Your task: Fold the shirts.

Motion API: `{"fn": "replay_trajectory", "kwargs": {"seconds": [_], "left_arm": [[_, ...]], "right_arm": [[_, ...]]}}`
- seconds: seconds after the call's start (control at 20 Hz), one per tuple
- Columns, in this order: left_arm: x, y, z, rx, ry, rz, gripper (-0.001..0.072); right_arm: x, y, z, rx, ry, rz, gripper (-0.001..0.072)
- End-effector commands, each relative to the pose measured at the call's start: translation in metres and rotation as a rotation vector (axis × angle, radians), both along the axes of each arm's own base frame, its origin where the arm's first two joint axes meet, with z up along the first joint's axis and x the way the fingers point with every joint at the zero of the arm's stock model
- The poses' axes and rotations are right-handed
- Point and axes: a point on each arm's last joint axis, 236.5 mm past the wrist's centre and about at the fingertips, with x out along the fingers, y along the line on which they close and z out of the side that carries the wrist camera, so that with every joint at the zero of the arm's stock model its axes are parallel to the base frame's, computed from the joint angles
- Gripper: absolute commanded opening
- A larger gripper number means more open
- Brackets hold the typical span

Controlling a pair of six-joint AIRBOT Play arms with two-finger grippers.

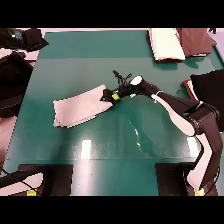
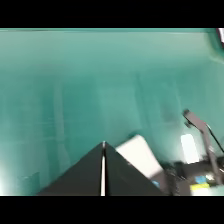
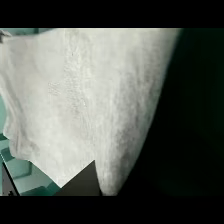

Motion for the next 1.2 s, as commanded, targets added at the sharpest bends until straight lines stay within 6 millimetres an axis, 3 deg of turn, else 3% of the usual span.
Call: {"fn": "replay_trajectory", "kwargs": {"seconds": [0.0, 0.1, 0.15, 0.25, 0.35, 0.55, 0.75, 0.85, 0.9, 1.0, 1.15], "left_arm": [[-0.008, -0.035, 0.002, 0.002, -0.012, -0.085, 0.002], [-0.017, -0.063, 0.002, 0.004, -0.015, -0.148, 0.002], [-0.021, -0.075, 0.002, 0.01, -0.019, -0.18, 0.002], [-0.03, -0.097, 0.002, 0.019, -0.026, -0.239, 0.002], [-0.038, -0.113, 0.002, 0.018, -0.027, -0.276, 0.002], [-0.046, -0.13, 0.003, 0.006, -0.029, -0.314, 0.0021], [-0.045, -0.13, 0.005, -0.002, -0.029, -0.307, 0.0021], [-0.045, -0.13, 0.005, -0.004, -0.029, -0.306, 0.0021], [-0.045, -0.13, 0.005, -0.005, -0.029, -0.306, 0.0021], [-0.045, -0.13, 0.005, -0.005, -0.028, -0.306, 0.0021], [-0.045, -0.13, 0.004, -0.004, -0.027, -0.306, 0.002]], "right_arm": [[0.03, -0.005, 0.034, 0.003, -0.122, 0.0, 0.0015], [0.055, -0.049, 0.057, -0.052, -0.193, -0.029, 0.0015], [0.068, -0.08, 0.069, -0.092, -0.22, -0.059, 0.0015], [0.088, -0.149, 0.091, -0.174, -0.272, -0.133, 0.0015], [0.1, -0.232, 0.111, -0.265, -0.3, -0.25, 0.0015], [0.1, -0.405, 0.151, -0.409, -0.352, -0.553, 0.0015], [0.079, -0.547, 0.191, -0.471, -0.404, -0.868, 0.0015], [0.068, -0.595, 0.206, -0.499, -0.436, -0.983, 0.0015], [0.065, -0.609, 0.21, -0.505, -0.446, -1.021, 0.0015], [0.063, -0.623, 0.216, -0.491, -0.46, -1.067, 0.0015], [0.067, -0.625, 0.239, -0.504, -0.539, -1.096, 0.0015]]}}
